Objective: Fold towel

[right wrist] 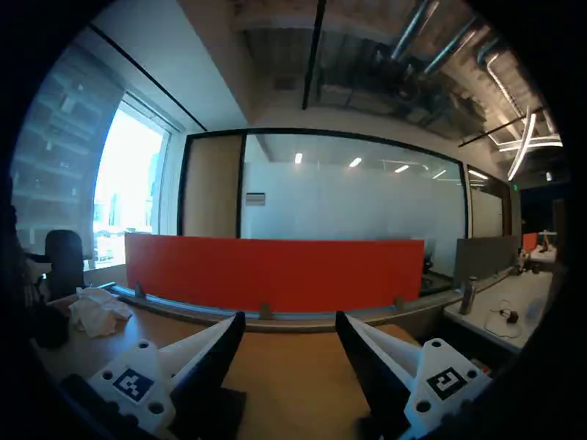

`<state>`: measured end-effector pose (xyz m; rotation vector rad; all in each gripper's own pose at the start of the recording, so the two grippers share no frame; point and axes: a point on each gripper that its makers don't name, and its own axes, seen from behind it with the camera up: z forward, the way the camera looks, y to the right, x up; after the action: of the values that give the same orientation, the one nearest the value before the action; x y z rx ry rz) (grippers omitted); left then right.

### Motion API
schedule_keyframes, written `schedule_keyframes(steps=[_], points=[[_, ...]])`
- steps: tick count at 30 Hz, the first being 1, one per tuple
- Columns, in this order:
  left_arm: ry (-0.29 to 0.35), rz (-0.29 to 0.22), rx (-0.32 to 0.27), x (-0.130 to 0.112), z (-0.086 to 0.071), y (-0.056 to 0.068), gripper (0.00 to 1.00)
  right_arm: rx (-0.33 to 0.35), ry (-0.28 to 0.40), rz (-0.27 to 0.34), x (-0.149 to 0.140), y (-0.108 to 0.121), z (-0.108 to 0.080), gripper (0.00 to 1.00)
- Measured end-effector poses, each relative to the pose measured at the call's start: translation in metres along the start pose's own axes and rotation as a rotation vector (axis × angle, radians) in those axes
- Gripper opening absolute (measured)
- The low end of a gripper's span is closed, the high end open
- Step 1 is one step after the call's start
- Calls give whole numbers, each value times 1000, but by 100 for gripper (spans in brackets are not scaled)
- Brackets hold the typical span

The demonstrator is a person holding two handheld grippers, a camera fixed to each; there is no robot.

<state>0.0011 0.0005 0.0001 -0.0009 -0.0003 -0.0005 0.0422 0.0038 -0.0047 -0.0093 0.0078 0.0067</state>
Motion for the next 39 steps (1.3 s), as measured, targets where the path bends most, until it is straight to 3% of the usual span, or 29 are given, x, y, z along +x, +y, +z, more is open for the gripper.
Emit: schedule_keyframes(steps=[8,14,20,29,39], points=[[-11,-3,-29,9,3,11,98,5,-6,-2,19,-3,-3,94],[-38,9,-70,9,5,21,98,48,-37,-25,20,-13,-1,94],[-85,21,-141,0,5,32,98,156,-89,-81,11,-34,3,95],[-176,42,-312,-23,-1,60,98,346,-196,-158,-18,-71,-1,95],[-242,99,-405,-46,-3,70,98,451,-269,-202,-38,-86,-7,95]])
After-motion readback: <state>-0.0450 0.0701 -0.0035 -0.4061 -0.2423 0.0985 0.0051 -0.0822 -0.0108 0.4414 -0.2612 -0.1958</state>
